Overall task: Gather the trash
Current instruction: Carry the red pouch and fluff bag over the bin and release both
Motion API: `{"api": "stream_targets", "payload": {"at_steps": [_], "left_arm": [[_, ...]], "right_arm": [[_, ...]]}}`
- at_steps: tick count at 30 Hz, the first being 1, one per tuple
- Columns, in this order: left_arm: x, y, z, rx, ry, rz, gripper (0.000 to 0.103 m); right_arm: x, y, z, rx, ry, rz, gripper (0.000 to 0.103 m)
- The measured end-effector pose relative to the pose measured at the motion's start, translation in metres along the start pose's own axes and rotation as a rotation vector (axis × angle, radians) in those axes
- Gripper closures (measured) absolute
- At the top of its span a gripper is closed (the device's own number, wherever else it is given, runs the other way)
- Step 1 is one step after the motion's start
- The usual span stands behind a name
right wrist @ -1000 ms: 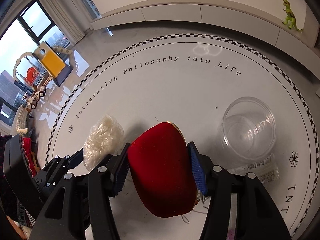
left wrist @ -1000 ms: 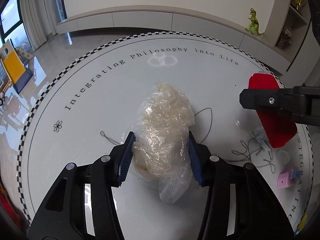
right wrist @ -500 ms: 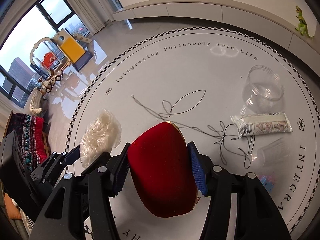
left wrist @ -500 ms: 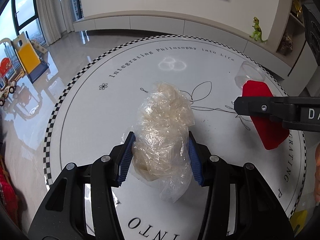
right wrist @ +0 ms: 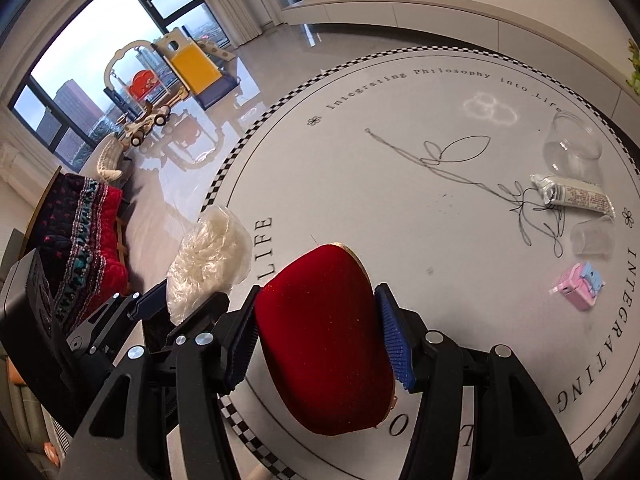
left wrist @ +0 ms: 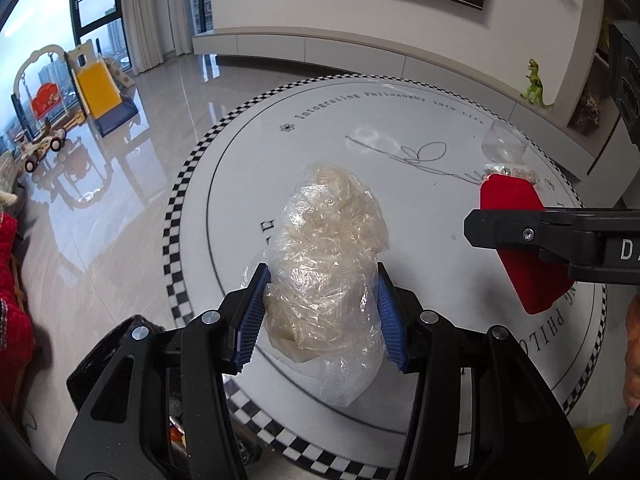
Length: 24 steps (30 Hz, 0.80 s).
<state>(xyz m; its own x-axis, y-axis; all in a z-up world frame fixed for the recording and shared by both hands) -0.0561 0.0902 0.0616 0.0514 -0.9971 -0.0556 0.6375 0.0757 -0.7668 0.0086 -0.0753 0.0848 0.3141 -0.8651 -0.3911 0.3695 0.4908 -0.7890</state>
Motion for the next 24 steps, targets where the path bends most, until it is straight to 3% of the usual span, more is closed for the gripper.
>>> {"api": "stream_targets", "payload": {"at_steps": [15, 24], "left_arm": [[-0.111, -0.037, -0.105, -0.044, -0.199, 0.183, 0.052], [-0.194, -0.042, -0.171, -0.120, -0.422, 0.296, 0.052]], "right_arm": [[-0.134, 0.061, -0.076, -0.140, -0.207, 0.137, 0.046], [-0.224, 0.117, -0.116, -0.249, -0.343, 0.196, 0.046]]}}
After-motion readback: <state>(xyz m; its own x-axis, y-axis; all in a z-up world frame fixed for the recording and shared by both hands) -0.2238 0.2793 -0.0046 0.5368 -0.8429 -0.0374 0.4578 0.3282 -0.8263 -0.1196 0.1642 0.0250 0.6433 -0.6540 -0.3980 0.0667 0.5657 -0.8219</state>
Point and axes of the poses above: each gripper's, at about its wrist camera, not at the fingertips, and y roughly the way its jaws point, x to its right, z to its top, the point moved 3 cm from there along y, roughly the way its jaws point, and after that the axes turned 7 degrees about z, right-handed, at the moved point
